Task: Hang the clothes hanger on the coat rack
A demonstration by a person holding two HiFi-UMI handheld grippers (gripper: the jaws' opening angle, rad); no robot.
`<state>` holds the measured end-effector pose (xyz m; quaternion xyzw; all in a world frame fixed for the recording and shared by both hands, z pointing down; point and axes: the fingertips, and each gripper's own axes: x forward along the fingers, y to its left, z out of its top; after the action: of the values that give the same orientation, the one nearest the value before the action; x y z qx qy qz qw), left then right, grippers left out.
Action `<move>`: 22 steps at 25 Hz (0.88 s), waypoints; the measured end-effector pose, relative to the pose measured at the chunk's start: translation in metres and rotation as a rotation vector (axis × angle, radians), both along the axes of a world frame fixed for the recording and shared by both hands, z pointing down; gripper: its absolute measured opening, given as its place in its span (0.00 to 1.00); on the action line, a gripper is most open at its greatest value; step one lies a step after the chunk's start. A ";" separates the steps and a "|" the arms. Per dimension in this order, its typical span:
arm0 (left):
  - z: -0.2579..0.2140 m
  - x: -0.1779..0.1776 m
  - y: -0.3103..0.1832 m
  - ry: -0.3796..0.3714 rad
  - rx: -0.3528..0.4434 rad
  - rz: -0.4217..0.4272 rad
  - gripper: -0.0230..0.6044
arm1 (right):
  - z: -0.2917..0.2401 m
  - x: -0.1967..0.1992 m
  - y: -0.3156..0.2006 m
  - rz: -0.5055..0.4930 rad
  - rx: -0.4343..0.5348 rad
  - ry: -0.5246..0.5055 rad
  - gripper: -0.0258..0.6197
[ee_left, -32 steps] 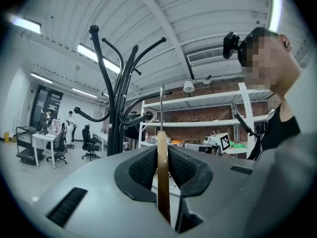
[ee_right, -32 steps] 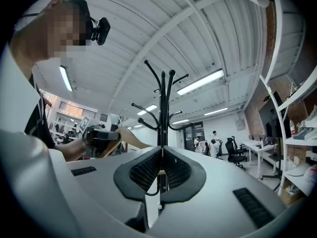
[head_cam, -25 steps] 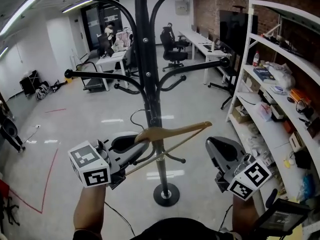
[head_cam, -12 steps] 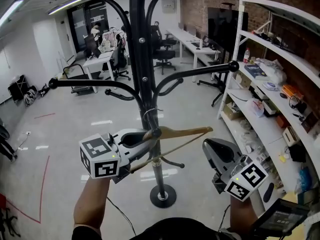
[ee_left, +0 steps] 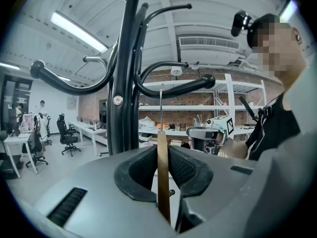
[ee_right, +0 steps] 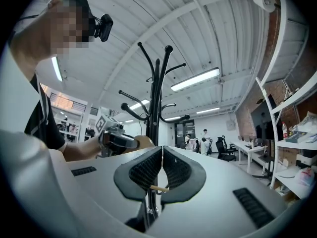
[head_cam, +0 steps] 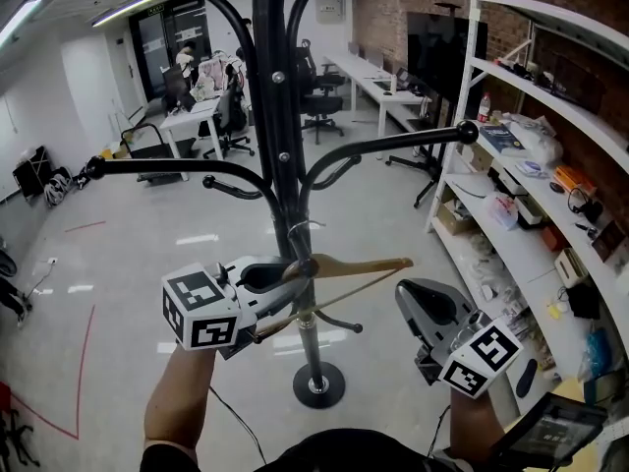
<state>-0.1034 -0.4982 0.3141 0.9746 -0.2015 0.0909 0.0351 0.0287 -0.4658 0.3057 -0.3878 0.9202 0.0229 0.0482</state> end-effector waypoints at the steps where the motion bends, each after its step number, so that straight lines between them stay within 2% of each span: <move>1: 0.002 -0.001 0.000 -0.002 -0.003 -0.004 0.12 | 0.001 0.000 0.000 -0.002 -0.003 0.001 0.05; 15: 0.013 -0.006 0.002 0.044 -0.015 0.020 0.12 | 0.013 -0.008 0.006 -0.027 -0.029 0.040 0.05; 22: 0.014 -0.007 -0.002 0.047 0.029 -0.015 0.12 | 0.013 -0.005 0.007 -0.029 -0.028 0.034 0.05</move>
<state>-0.1106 -0.5002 0.3281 0.9754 -0.2091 0.0649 0.0264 0.0237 -0.4592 0.3185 -0.3745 0.9267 0.0159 0.0275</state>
